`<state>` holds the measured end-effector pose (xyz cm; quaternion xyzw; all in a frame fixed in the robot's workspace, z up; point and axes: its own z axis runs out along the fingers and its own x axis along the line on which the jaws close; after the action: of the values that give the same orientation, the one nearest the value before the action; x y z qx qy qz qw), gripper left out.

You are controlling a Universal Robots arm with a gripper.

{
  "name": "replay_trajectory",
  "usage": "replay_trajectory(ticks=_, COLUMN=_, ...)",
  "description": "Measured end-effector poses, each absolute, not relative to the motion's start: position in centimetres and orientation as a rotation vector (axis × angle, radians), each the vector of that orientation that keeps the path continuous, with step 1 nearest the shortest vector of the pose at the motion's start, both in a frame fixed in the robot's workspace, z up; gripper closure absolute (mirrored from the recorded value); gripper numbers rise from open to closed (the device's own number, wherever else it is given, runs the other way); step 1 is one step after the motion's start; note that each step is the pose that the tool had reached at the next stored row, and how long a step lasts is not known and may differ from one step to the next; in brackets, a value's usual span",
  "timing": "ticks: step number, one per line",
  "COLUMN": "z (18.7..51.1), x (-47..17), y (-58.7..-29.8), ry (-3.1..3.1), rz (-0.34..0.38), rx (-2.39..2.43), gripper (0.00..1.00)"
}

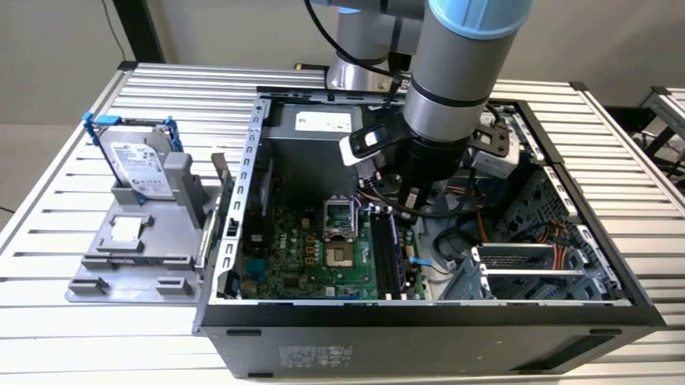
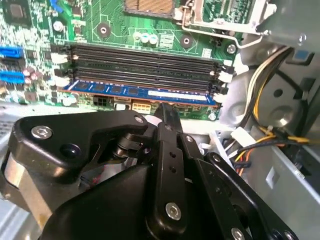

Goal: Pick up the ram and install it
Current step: 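Press down the ram until it locks into place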

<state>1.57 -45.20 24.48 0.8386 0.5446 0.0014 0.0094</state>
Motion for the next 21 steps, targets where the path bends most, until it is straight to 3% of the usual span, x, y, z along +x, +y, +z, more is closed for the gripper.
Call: replay_trajectory(ticks=21, z=24.15, x=1.24, y=-45.20, ry=2.074, rz=0.010, rx=2.337, gripper=1.00)
